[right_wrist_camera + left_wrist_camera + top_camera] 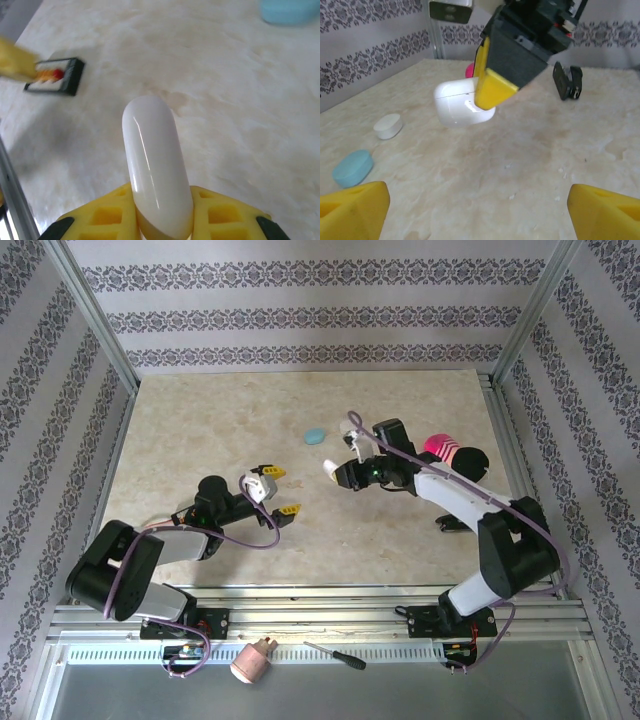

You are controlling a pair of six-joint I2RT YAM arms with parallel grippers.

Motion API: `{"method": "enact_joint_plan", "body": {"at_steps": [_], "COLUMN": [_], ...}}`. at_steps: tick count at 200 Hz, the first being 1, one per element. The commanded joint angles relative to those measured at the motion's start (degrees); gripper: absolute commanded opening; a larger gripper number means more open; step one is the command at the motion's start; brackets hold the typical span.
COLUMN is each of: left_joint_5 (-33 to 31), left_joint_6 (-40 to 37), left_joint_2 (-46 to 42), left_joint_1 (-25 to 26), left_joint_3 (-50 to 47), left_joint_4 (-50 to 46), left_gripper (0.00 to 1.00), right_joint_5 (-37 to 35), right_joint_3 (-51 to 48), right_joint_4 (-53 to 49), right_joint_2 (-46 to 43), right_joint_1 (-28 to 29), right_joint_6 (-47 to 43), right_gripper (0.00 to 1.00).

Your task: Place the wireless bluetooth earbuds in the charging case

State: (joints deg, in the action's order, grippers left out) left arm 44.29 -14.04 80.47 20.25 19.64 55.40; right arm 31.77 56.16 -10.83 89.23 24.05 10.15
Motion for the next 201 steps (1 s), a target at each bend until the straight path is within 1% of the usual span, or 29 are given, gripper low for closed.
{"method": "enact_joint_plan", "body": {"at_steps": [1, 10, 36, 59, 74, 93, 106, 114, 126, 145, 163, 175, 190, 201], "left_joint_5": [0.81, 1.5, 3.99, 5.26, 5.92, 5.81, 4.84, 1.43, -8.55, -20.78, -27.47, -34.96, -42.41, -45.13], "left_joint_6": [-7.56, -7.96, -11.37, -12.99, -13.95, -14.28, -13.72, -11.91, -6.35, -4.82, -2.43, -1.1, 1.58, 4.23], "left_joint_2": [-1.63, -1.73, -2.66, -4.02, -4.73, -4.99, -4.97, -5.1, -6.18, -8.8, -10.58, -11.13, -11.62, -12.12], "left_joint_1": [-0.04, 0.05, 1.05, 1.28, 1.28, 1.33, 1.33, 1.29, 1.24, 0.6, -1.53, -2.13, -3.76, -5.76], "left_joint_3": [3.24, 4.24, 7.88, 9.24, 10.56, 11.51, 11.58, 11.13, 9.63, 7.48, 6.09, 4.82, 3.64, 2.43], "left_joint_4": [-12.04, -14.27, -24.74, -29.99, -33.93, -36.03, -35.74, -33.6, -28.14, -24.31, -21.91, -20.34, -19.98, -19.34], "left_gripper": [0.92, 0.92, 0.94, 0.96, 0.97, 0.98, 0.99, 0.99, 1.0, 0.99, 0.99, 0.99, 0.99, 0.99], "right_joint_5": [-0.25, -0.35, -0.77, -2.95, -4.11, -6.4, -8.14, -9.65, -12.09, -16.84, -21.25, -23.99, -28.21, -32.37], "right_joint_3": [-1.23, -1.31, -1.4, -0.96, -0.81, -0.87, -0.67, -0.69, -0.86, -1.43, -3.25, -5.06, -7.92, -10.62], "right_joint_4": [2.95, 3.01, 4.38, 3.99, 3.8, 3.35, 2.46, 1.91, 1.21, 0.04, 1.34, 3.46, 6.93, 10.48], "right_joint_2": [4.28, 6.07, 10.36, 13.19, 14.25, 14.13, 13.01, 11.8, 9.4, 4.13, -2.01, -6.43, -11.94, -15.71], "right_joint_1": [-1.04, -1.41, -2.55, -2.7, -2.87, -3.04, -3.25, -3.33, -3.72, -4.3, -4.69, -4.77, -4.95, -5.2], "right_joint_6": [10.5, 11.92, 15.34, 14.95, 14.65, 14.21, 13.51, 12.99, 11.54, 8.97, 5.58, 2.32, -2.37, -5.13], "right_gripper": [0.2, 0.21, 0.21, 0.21, 0.23, 0.29, 0.38, 0.45, 0.53, 0.67, 0.77, 0.85, 0.92, 0.95]}}
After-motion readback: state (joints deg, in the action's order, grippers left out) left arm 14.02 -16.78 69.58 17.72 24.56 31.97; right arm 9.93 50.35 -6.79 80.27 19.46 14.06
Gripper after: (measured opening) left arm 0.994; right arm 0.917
